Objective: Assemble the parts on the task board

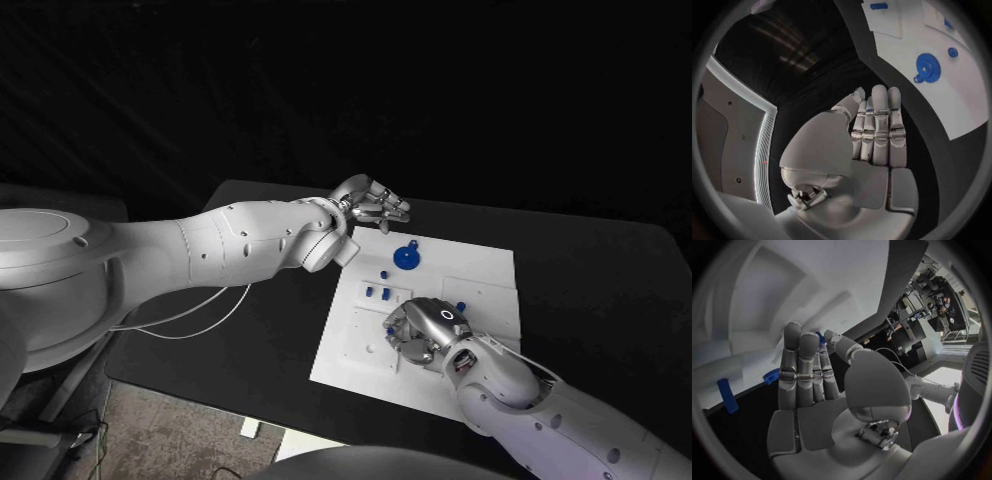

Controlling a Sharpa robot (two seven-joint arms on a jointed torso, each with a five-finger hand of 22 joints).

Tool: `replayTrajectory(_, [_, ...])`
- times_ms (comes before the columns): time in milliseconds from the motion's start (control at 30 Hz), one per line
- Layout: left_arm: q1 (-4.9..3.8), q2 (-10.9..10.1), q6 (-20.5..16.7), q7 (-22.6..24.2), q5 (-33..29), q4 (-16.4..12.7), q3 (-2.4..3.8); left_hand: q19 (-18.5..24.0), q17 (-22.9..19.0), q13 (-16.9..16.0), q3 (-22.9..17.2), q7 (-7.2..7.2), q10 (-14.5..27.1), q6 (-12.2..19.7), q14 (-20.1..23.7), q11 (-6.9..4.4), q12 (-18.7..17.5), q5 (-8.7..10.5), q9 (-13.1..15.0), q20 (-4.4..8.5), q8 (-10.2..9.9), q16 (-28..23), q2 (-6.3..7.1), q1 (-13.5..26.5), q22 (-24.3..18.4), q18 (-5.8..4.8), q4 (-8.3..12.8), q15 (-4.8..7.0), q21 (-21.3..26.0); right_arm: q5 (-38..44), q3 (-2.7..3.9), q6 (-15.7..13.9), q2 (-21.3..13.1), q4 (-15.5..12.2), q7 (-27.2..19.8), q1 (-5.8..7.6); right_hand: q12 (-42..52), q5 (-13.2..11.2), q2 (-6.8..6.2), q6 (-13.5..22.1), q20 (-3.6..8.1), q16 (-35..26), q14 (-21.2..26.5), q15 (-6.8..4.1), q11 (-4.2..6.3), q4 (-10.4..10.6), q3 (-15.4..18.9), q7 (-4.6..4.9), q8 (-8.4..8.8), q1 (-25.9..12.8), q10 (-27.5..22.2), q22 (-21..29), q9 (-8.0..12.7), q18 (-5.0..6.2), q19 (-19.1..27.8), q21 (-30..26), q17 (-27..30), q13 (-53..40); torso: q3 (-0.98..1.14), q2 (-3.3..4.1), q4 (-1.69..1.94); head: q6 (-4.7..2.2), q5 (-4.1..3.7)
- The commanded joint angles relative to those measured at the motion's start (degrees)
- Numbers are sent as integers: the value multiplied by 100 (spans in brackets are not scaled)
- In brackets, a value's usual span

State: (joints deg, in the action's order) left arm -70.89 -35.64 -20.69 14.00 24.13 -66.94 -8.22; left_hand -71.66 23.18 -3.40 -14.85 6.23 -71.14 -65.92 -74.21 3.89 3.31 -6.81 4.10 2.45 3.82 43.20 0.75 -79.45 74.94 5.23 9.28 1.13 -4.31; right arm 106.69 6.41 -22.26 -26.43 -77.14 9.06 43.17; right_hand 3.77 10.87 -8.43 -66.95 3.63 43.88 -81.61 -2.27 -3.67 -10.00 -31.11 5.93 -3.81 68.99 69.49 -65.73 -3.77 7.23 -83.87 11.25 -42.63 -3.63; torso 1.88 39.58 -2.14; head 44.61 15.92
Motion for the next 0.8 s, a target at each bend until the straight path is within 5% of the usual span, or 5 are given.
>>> replayTrajectory(33, [-1, 16, 83, 13, -35, -5, 3, -27, 6, -1, 34, 19, 41, 18, -28, -9, 23, -29, 4, -17, -11, -35, -28, 15, 73, -12, -15, 5, 16, -200, -30, -111, -22, 21, -34, -40, -36, -8, -91, 96, -63, -10, 23, 63, -61, 0, 53, 20, 24, 24, -177, 27, 6, 93, -148, -52, 31, 24, 2, -2, 2, -21, -28])
replayTrajectory(200, [-1, 6, 87, 9, -35, -2, 3, -27, 6, -1, 34, 19, 41, 18, -28, -9, 23, -29, 4, -17, -11, -35, -28, 15, 73, -12, -15, 5, 16, -320, -31, -296, -97, -76, -69, -39, -33, 117, -215, 365, -145, -63, 118, 126, -139, 61, 387, 70, 22, 77, -470, 159, 14, 161, -112, -186, 154, 23, 1, -2, 1, -36, -57])
replayTrajectory(500, [-1, -14, 93, 3, -35, 12, 3, -27, 6, -1, 34, 19, 41, 18, -28, -9, 23, -29, 4, -17, -11, -35, -28, 15, 73, -12, -15, 5, 16, -545, 30, -693, -399, -453, -151, -32, -33, 110, -194, 443, -174, -5, 133, 141, -151, 198, 881, 72, 25, 264, -541, 383, 15, 183, -198, -304, 350, 23, 1, -2, -4, -89, -132])
replayTrajectory(567, [-1, -19, 95, 1, -35, 17, 3, -27, 6, -1, 34, 19, 41, 18, -28, -9, 23, -29, 4, -17, -11, -35, -28, 15, 73, -12, -15, 5, 16, -614, 103, -758, -488, -569, -166, -28, -32, 98, -198, 440, -171, 2, 131, 138, -146, 210, 861, 69, 26, 277, -519, 397, 16, 180, -198, -302, 369, 23, 1, -3, -5, -123, -167])
replayTrajectory(800, [-1, -41, 106, -3, -35, 21, 2, -27, 6, -1, 34, 19, 41, 18, -28, -9, 23, -29, 4, -17, -11, -35, -28, 15, 73, -12, -15, 5, 16, -875, 606, -597, -911, -1036, -151, -7, -27, 74, -233, 437, -139, 53, 133, 108, -102, 198, 523, 71, 25, 254, -297, 380, 15, 148, -192, -244, 404, 23, 0, -3, -7, -255, -340])
